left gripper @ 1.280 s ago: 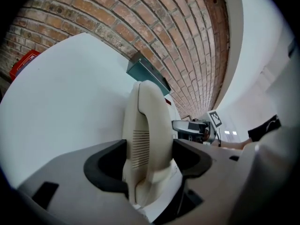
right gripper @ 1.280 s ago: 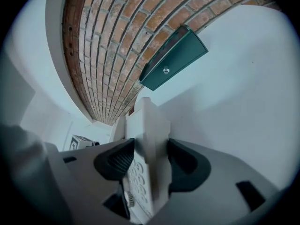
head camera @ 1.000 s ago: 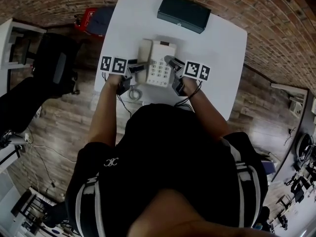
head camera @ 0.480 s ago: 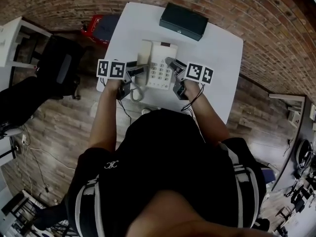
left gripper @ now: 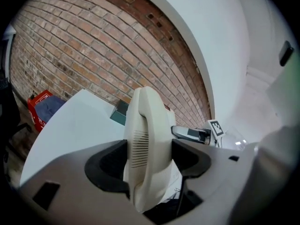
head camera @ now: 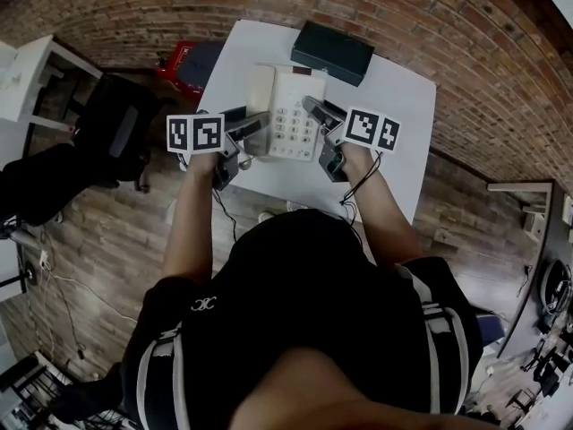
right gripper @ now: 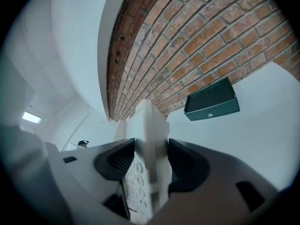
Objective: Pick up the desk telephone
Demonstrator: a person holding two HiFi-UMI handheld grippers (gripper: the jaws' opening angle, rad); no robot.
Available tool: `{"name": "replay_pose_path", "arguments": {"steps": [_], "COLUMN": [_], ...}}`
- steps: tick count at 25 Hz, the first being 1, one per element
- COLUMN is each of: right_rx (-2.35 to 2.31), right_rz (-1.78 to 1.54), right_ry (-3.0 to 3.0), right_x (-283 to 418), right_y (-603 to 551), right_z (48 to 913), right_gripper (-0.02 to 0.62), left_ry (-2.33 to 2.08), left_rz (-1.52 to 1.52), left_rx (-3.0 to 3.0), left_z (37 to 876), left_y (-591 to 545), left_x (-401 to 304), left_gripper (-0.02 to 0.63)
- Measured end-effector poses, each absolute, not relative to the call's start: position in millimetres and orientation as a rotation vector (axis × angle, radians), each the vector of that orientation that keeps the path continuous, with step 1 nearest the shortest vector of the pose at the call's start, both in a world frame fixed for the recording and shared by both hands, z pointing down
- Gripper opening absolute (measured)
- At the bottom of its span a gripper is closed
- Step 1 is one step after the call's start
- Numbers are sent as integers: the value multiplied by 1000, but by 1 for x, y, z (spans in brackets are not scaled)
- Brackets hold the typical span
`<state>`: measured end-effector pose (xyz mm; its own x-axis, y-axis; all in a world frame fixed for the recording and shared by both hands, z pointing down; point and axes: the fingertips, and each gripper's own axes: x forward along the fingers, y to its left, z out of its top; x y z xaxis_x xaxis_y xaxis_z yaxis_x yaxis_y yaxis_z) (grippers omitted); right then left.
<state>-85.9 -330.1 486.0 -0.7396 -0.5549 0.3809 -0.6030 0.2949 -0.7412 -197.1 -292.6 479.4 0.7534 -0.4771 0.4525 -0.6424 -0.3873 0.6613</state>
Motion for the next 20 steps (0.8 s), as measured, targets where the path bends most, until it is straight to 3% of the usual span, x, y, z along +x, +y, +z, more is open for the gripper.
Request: {"name": "replay_pose_path", "arguments": {"steps": [8,20], "right_rx": [1122,1166], "right_rz": [1413,1380], "right_ry": [-2573,-2547], "right_x": [-80,-76], "right_y": [-318,-317], "right_z": [437,440], "right_gripper": [212,212], "left_ry": [-898,-850], "left_rz": [239,221], "left_rx": [2148,2124], "left_z": [430,436], "left_y": [-281,-280], "left_x": [-192,-188], "left_gripper": [299,296]}}
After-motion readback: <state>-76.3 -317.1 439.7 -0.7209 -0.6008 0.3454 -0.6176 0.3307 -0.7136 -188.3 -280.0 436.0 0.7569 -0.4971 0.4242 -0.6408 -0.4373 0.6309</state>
